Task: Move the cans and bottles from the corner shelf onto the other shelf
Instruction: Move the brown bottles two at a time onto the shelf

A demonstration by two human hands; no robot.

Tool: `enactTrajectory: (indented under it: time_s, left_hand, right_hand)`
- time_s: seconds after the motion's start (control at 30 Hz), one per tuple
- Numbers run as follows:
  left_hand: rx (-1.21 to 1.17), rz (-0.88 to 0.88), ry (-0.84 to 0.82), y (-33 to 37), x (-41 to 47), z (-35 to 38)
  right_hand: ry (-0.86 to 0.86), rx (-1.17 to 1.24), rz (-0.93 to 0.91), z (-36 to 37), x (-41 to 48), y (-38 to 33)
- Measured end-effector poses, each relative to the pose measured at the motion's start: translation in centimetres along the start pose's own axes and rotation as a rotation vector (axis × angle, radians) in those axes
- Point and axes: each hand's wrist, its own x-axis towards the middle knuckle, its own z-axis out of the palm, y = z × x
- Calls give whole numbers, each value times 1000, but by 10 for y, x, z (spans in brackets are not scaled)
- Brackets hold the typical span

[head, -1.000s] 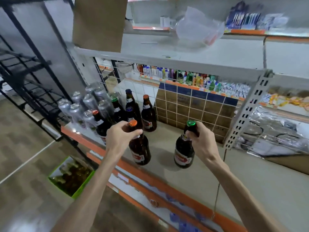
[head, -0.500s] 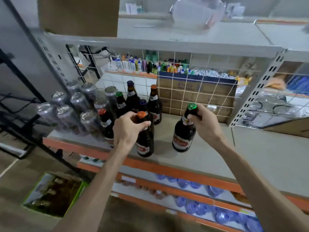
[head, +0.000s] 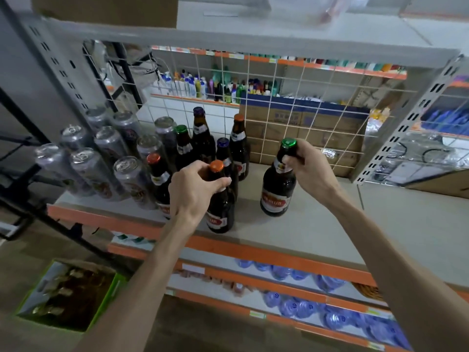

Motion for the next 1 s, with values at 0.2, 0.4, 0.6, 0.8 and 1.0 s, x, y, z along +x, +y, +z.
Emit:
enactTrajectory:
  time_s: [0.2, 0.4, 0.6, 0.8, 1.0]
  left_hand:
    - [21, 5, 22, -4, -4, 0]
    - [-6, 7, -5, -6, -4, 0]
    - [-40, -7, 3, -12, -5, 0]
    - [-59, -20, 10, -12, -9, -2]
    - [-69, -24, 1, -9, -11, -3]
  right_hand:
    - [17, 22, 9, 2, 28, 0]
    - [-32, 85, 26, 8, 60, 5]
    - [-57, 89, 24, 20, 87, 20]
    - [-105, 153, 77, 26, 104, 25]
    - [-116, 160, 69, 24, 112, 33]
